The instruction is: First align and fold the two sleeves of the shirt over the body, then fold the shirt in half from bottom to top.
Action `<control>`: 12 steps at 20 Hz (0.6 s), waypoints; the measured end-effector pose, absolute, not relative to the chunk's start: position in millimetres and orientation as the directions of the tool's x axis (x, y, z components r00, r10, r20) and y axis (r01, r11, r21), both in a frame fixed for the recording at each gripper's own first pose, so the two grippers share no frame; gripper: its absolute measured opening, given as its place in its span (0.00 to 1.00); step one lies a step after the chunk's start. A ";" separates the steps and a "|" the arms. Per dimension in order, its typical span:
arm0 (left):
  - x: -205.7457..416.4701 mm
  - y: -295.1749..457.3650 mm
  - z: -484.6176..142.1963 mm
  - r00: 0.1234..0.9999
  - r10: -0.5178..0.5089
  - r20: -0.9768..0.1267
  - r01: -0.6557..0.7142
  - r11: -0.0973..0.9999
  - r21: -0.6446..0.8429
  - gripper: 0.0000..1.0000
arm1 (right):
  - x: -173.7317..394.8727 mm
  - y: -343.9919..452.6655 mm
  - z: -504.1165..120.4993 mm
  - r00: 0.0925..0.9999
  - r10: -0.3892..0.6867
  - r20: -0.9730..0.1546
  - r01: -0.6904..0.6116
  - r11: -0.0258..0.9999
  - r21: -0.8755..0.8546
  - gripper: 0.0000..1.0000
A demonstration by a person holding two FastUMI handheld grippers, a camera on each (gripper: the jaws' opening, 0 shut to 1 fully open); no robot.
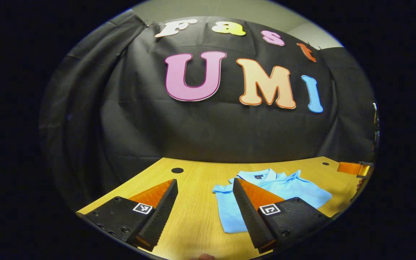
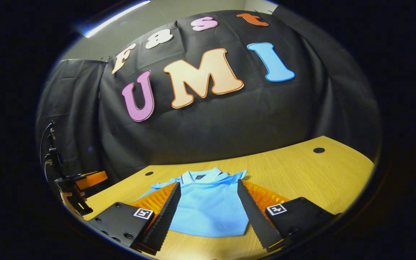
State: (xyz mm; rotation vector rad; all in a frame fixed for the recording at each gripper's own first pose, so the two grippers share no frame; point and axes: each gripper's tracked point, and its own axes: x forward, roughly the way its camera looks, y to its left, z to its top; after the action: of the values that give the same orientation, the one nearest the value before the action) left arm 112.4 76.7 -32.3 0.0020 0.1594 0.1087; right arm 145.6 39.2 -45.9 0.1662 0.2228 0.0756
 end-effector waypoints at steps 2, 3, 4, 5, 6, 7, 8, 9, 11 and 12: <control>90.8 58.0 -31.9 0.987 0.078 -0.142 -0.077 0.997 0.008 0.90 | 120.0 44.4 -48.5 0.974 0.102 -0.201 -0.076 0.988 0.131 0.98; 81.6 48.4 -33.8 0.988 0.057 -0.144 -0.058 0.998 -0.003 0.91 | 109.2 47.5 -51.1 0.975 0.100 -0.198 -0.081 0.991 0.103 0.98; 74.2 37.7 -33.9 0.989 0.033 -0.143 -0.036 0.999 -0.019 0.91 | 100.5 52.7 -54.9 0.974 0.108 -0.200 -0.094 0.992 0.079 0.98; 70.0 30.6 -35.0 0.990 0.013 -0.140 -0.019 0.999 -0.040 0.91 | 92.5 58.9 -58.4 0.972 0.121 -0.203 -0.111 0.992 0.059 0.97; 66.0 23.5 -36.6 0.990 -0.008 -0.140 0.000 0.998 -0.056 0.91 | 87.3 63.6 -62.6 0.971 0.128 -0.203 -0.123 0.992 0.036 0.97; 64.0 20.2 -40.0 0.990 -0.023 -0.140 0.013 0.997 -0.074 0.90 | 86.7 60.4 -66.2 0.974 0.112 -0.198 -0.113 0.994 0.011 0.97; 64.9 18.3 -40.4 0.991 -0.031 -0.133 0.018 0.996 -0.091 0.91 | 85.6 58.2 -66.0 0.978 0.102 -0.183 -0.106 0.994 -0.013 0.98; 65.9 16.3 -42.1 0.988 -0.045 -0.146 0.032 0.996 -0.087 0.90 | 85.8 56.9 -63.7 0.983 0.095 -0.158 -0.100 0.995 -0.028 0.98; 68.2 22.9 -48.6 0.987 -0.022 -0.160 0.011 0.997 -0.073 0.91 | 84.1 57.0 -66.3 0.983 0.092 -0.159 -0.097 0.995 -0.025 0.98; 67.9 22.1 -51.7 0.985 -0.028 -0.169 0.016 0.998 -0.068 0.91 | 85.7 57.6 -65.2 0.983 0.094 -0.156 -0.097 0.995 -0.013 0.98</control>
State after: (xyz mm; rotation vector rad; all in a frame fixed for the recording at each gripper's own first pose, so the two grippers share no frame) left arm 67.9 22.1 -51.7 -0.0665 0.1709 -0.0220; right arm 85.7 57.6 -65.2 -0.0209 0.1558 0.0964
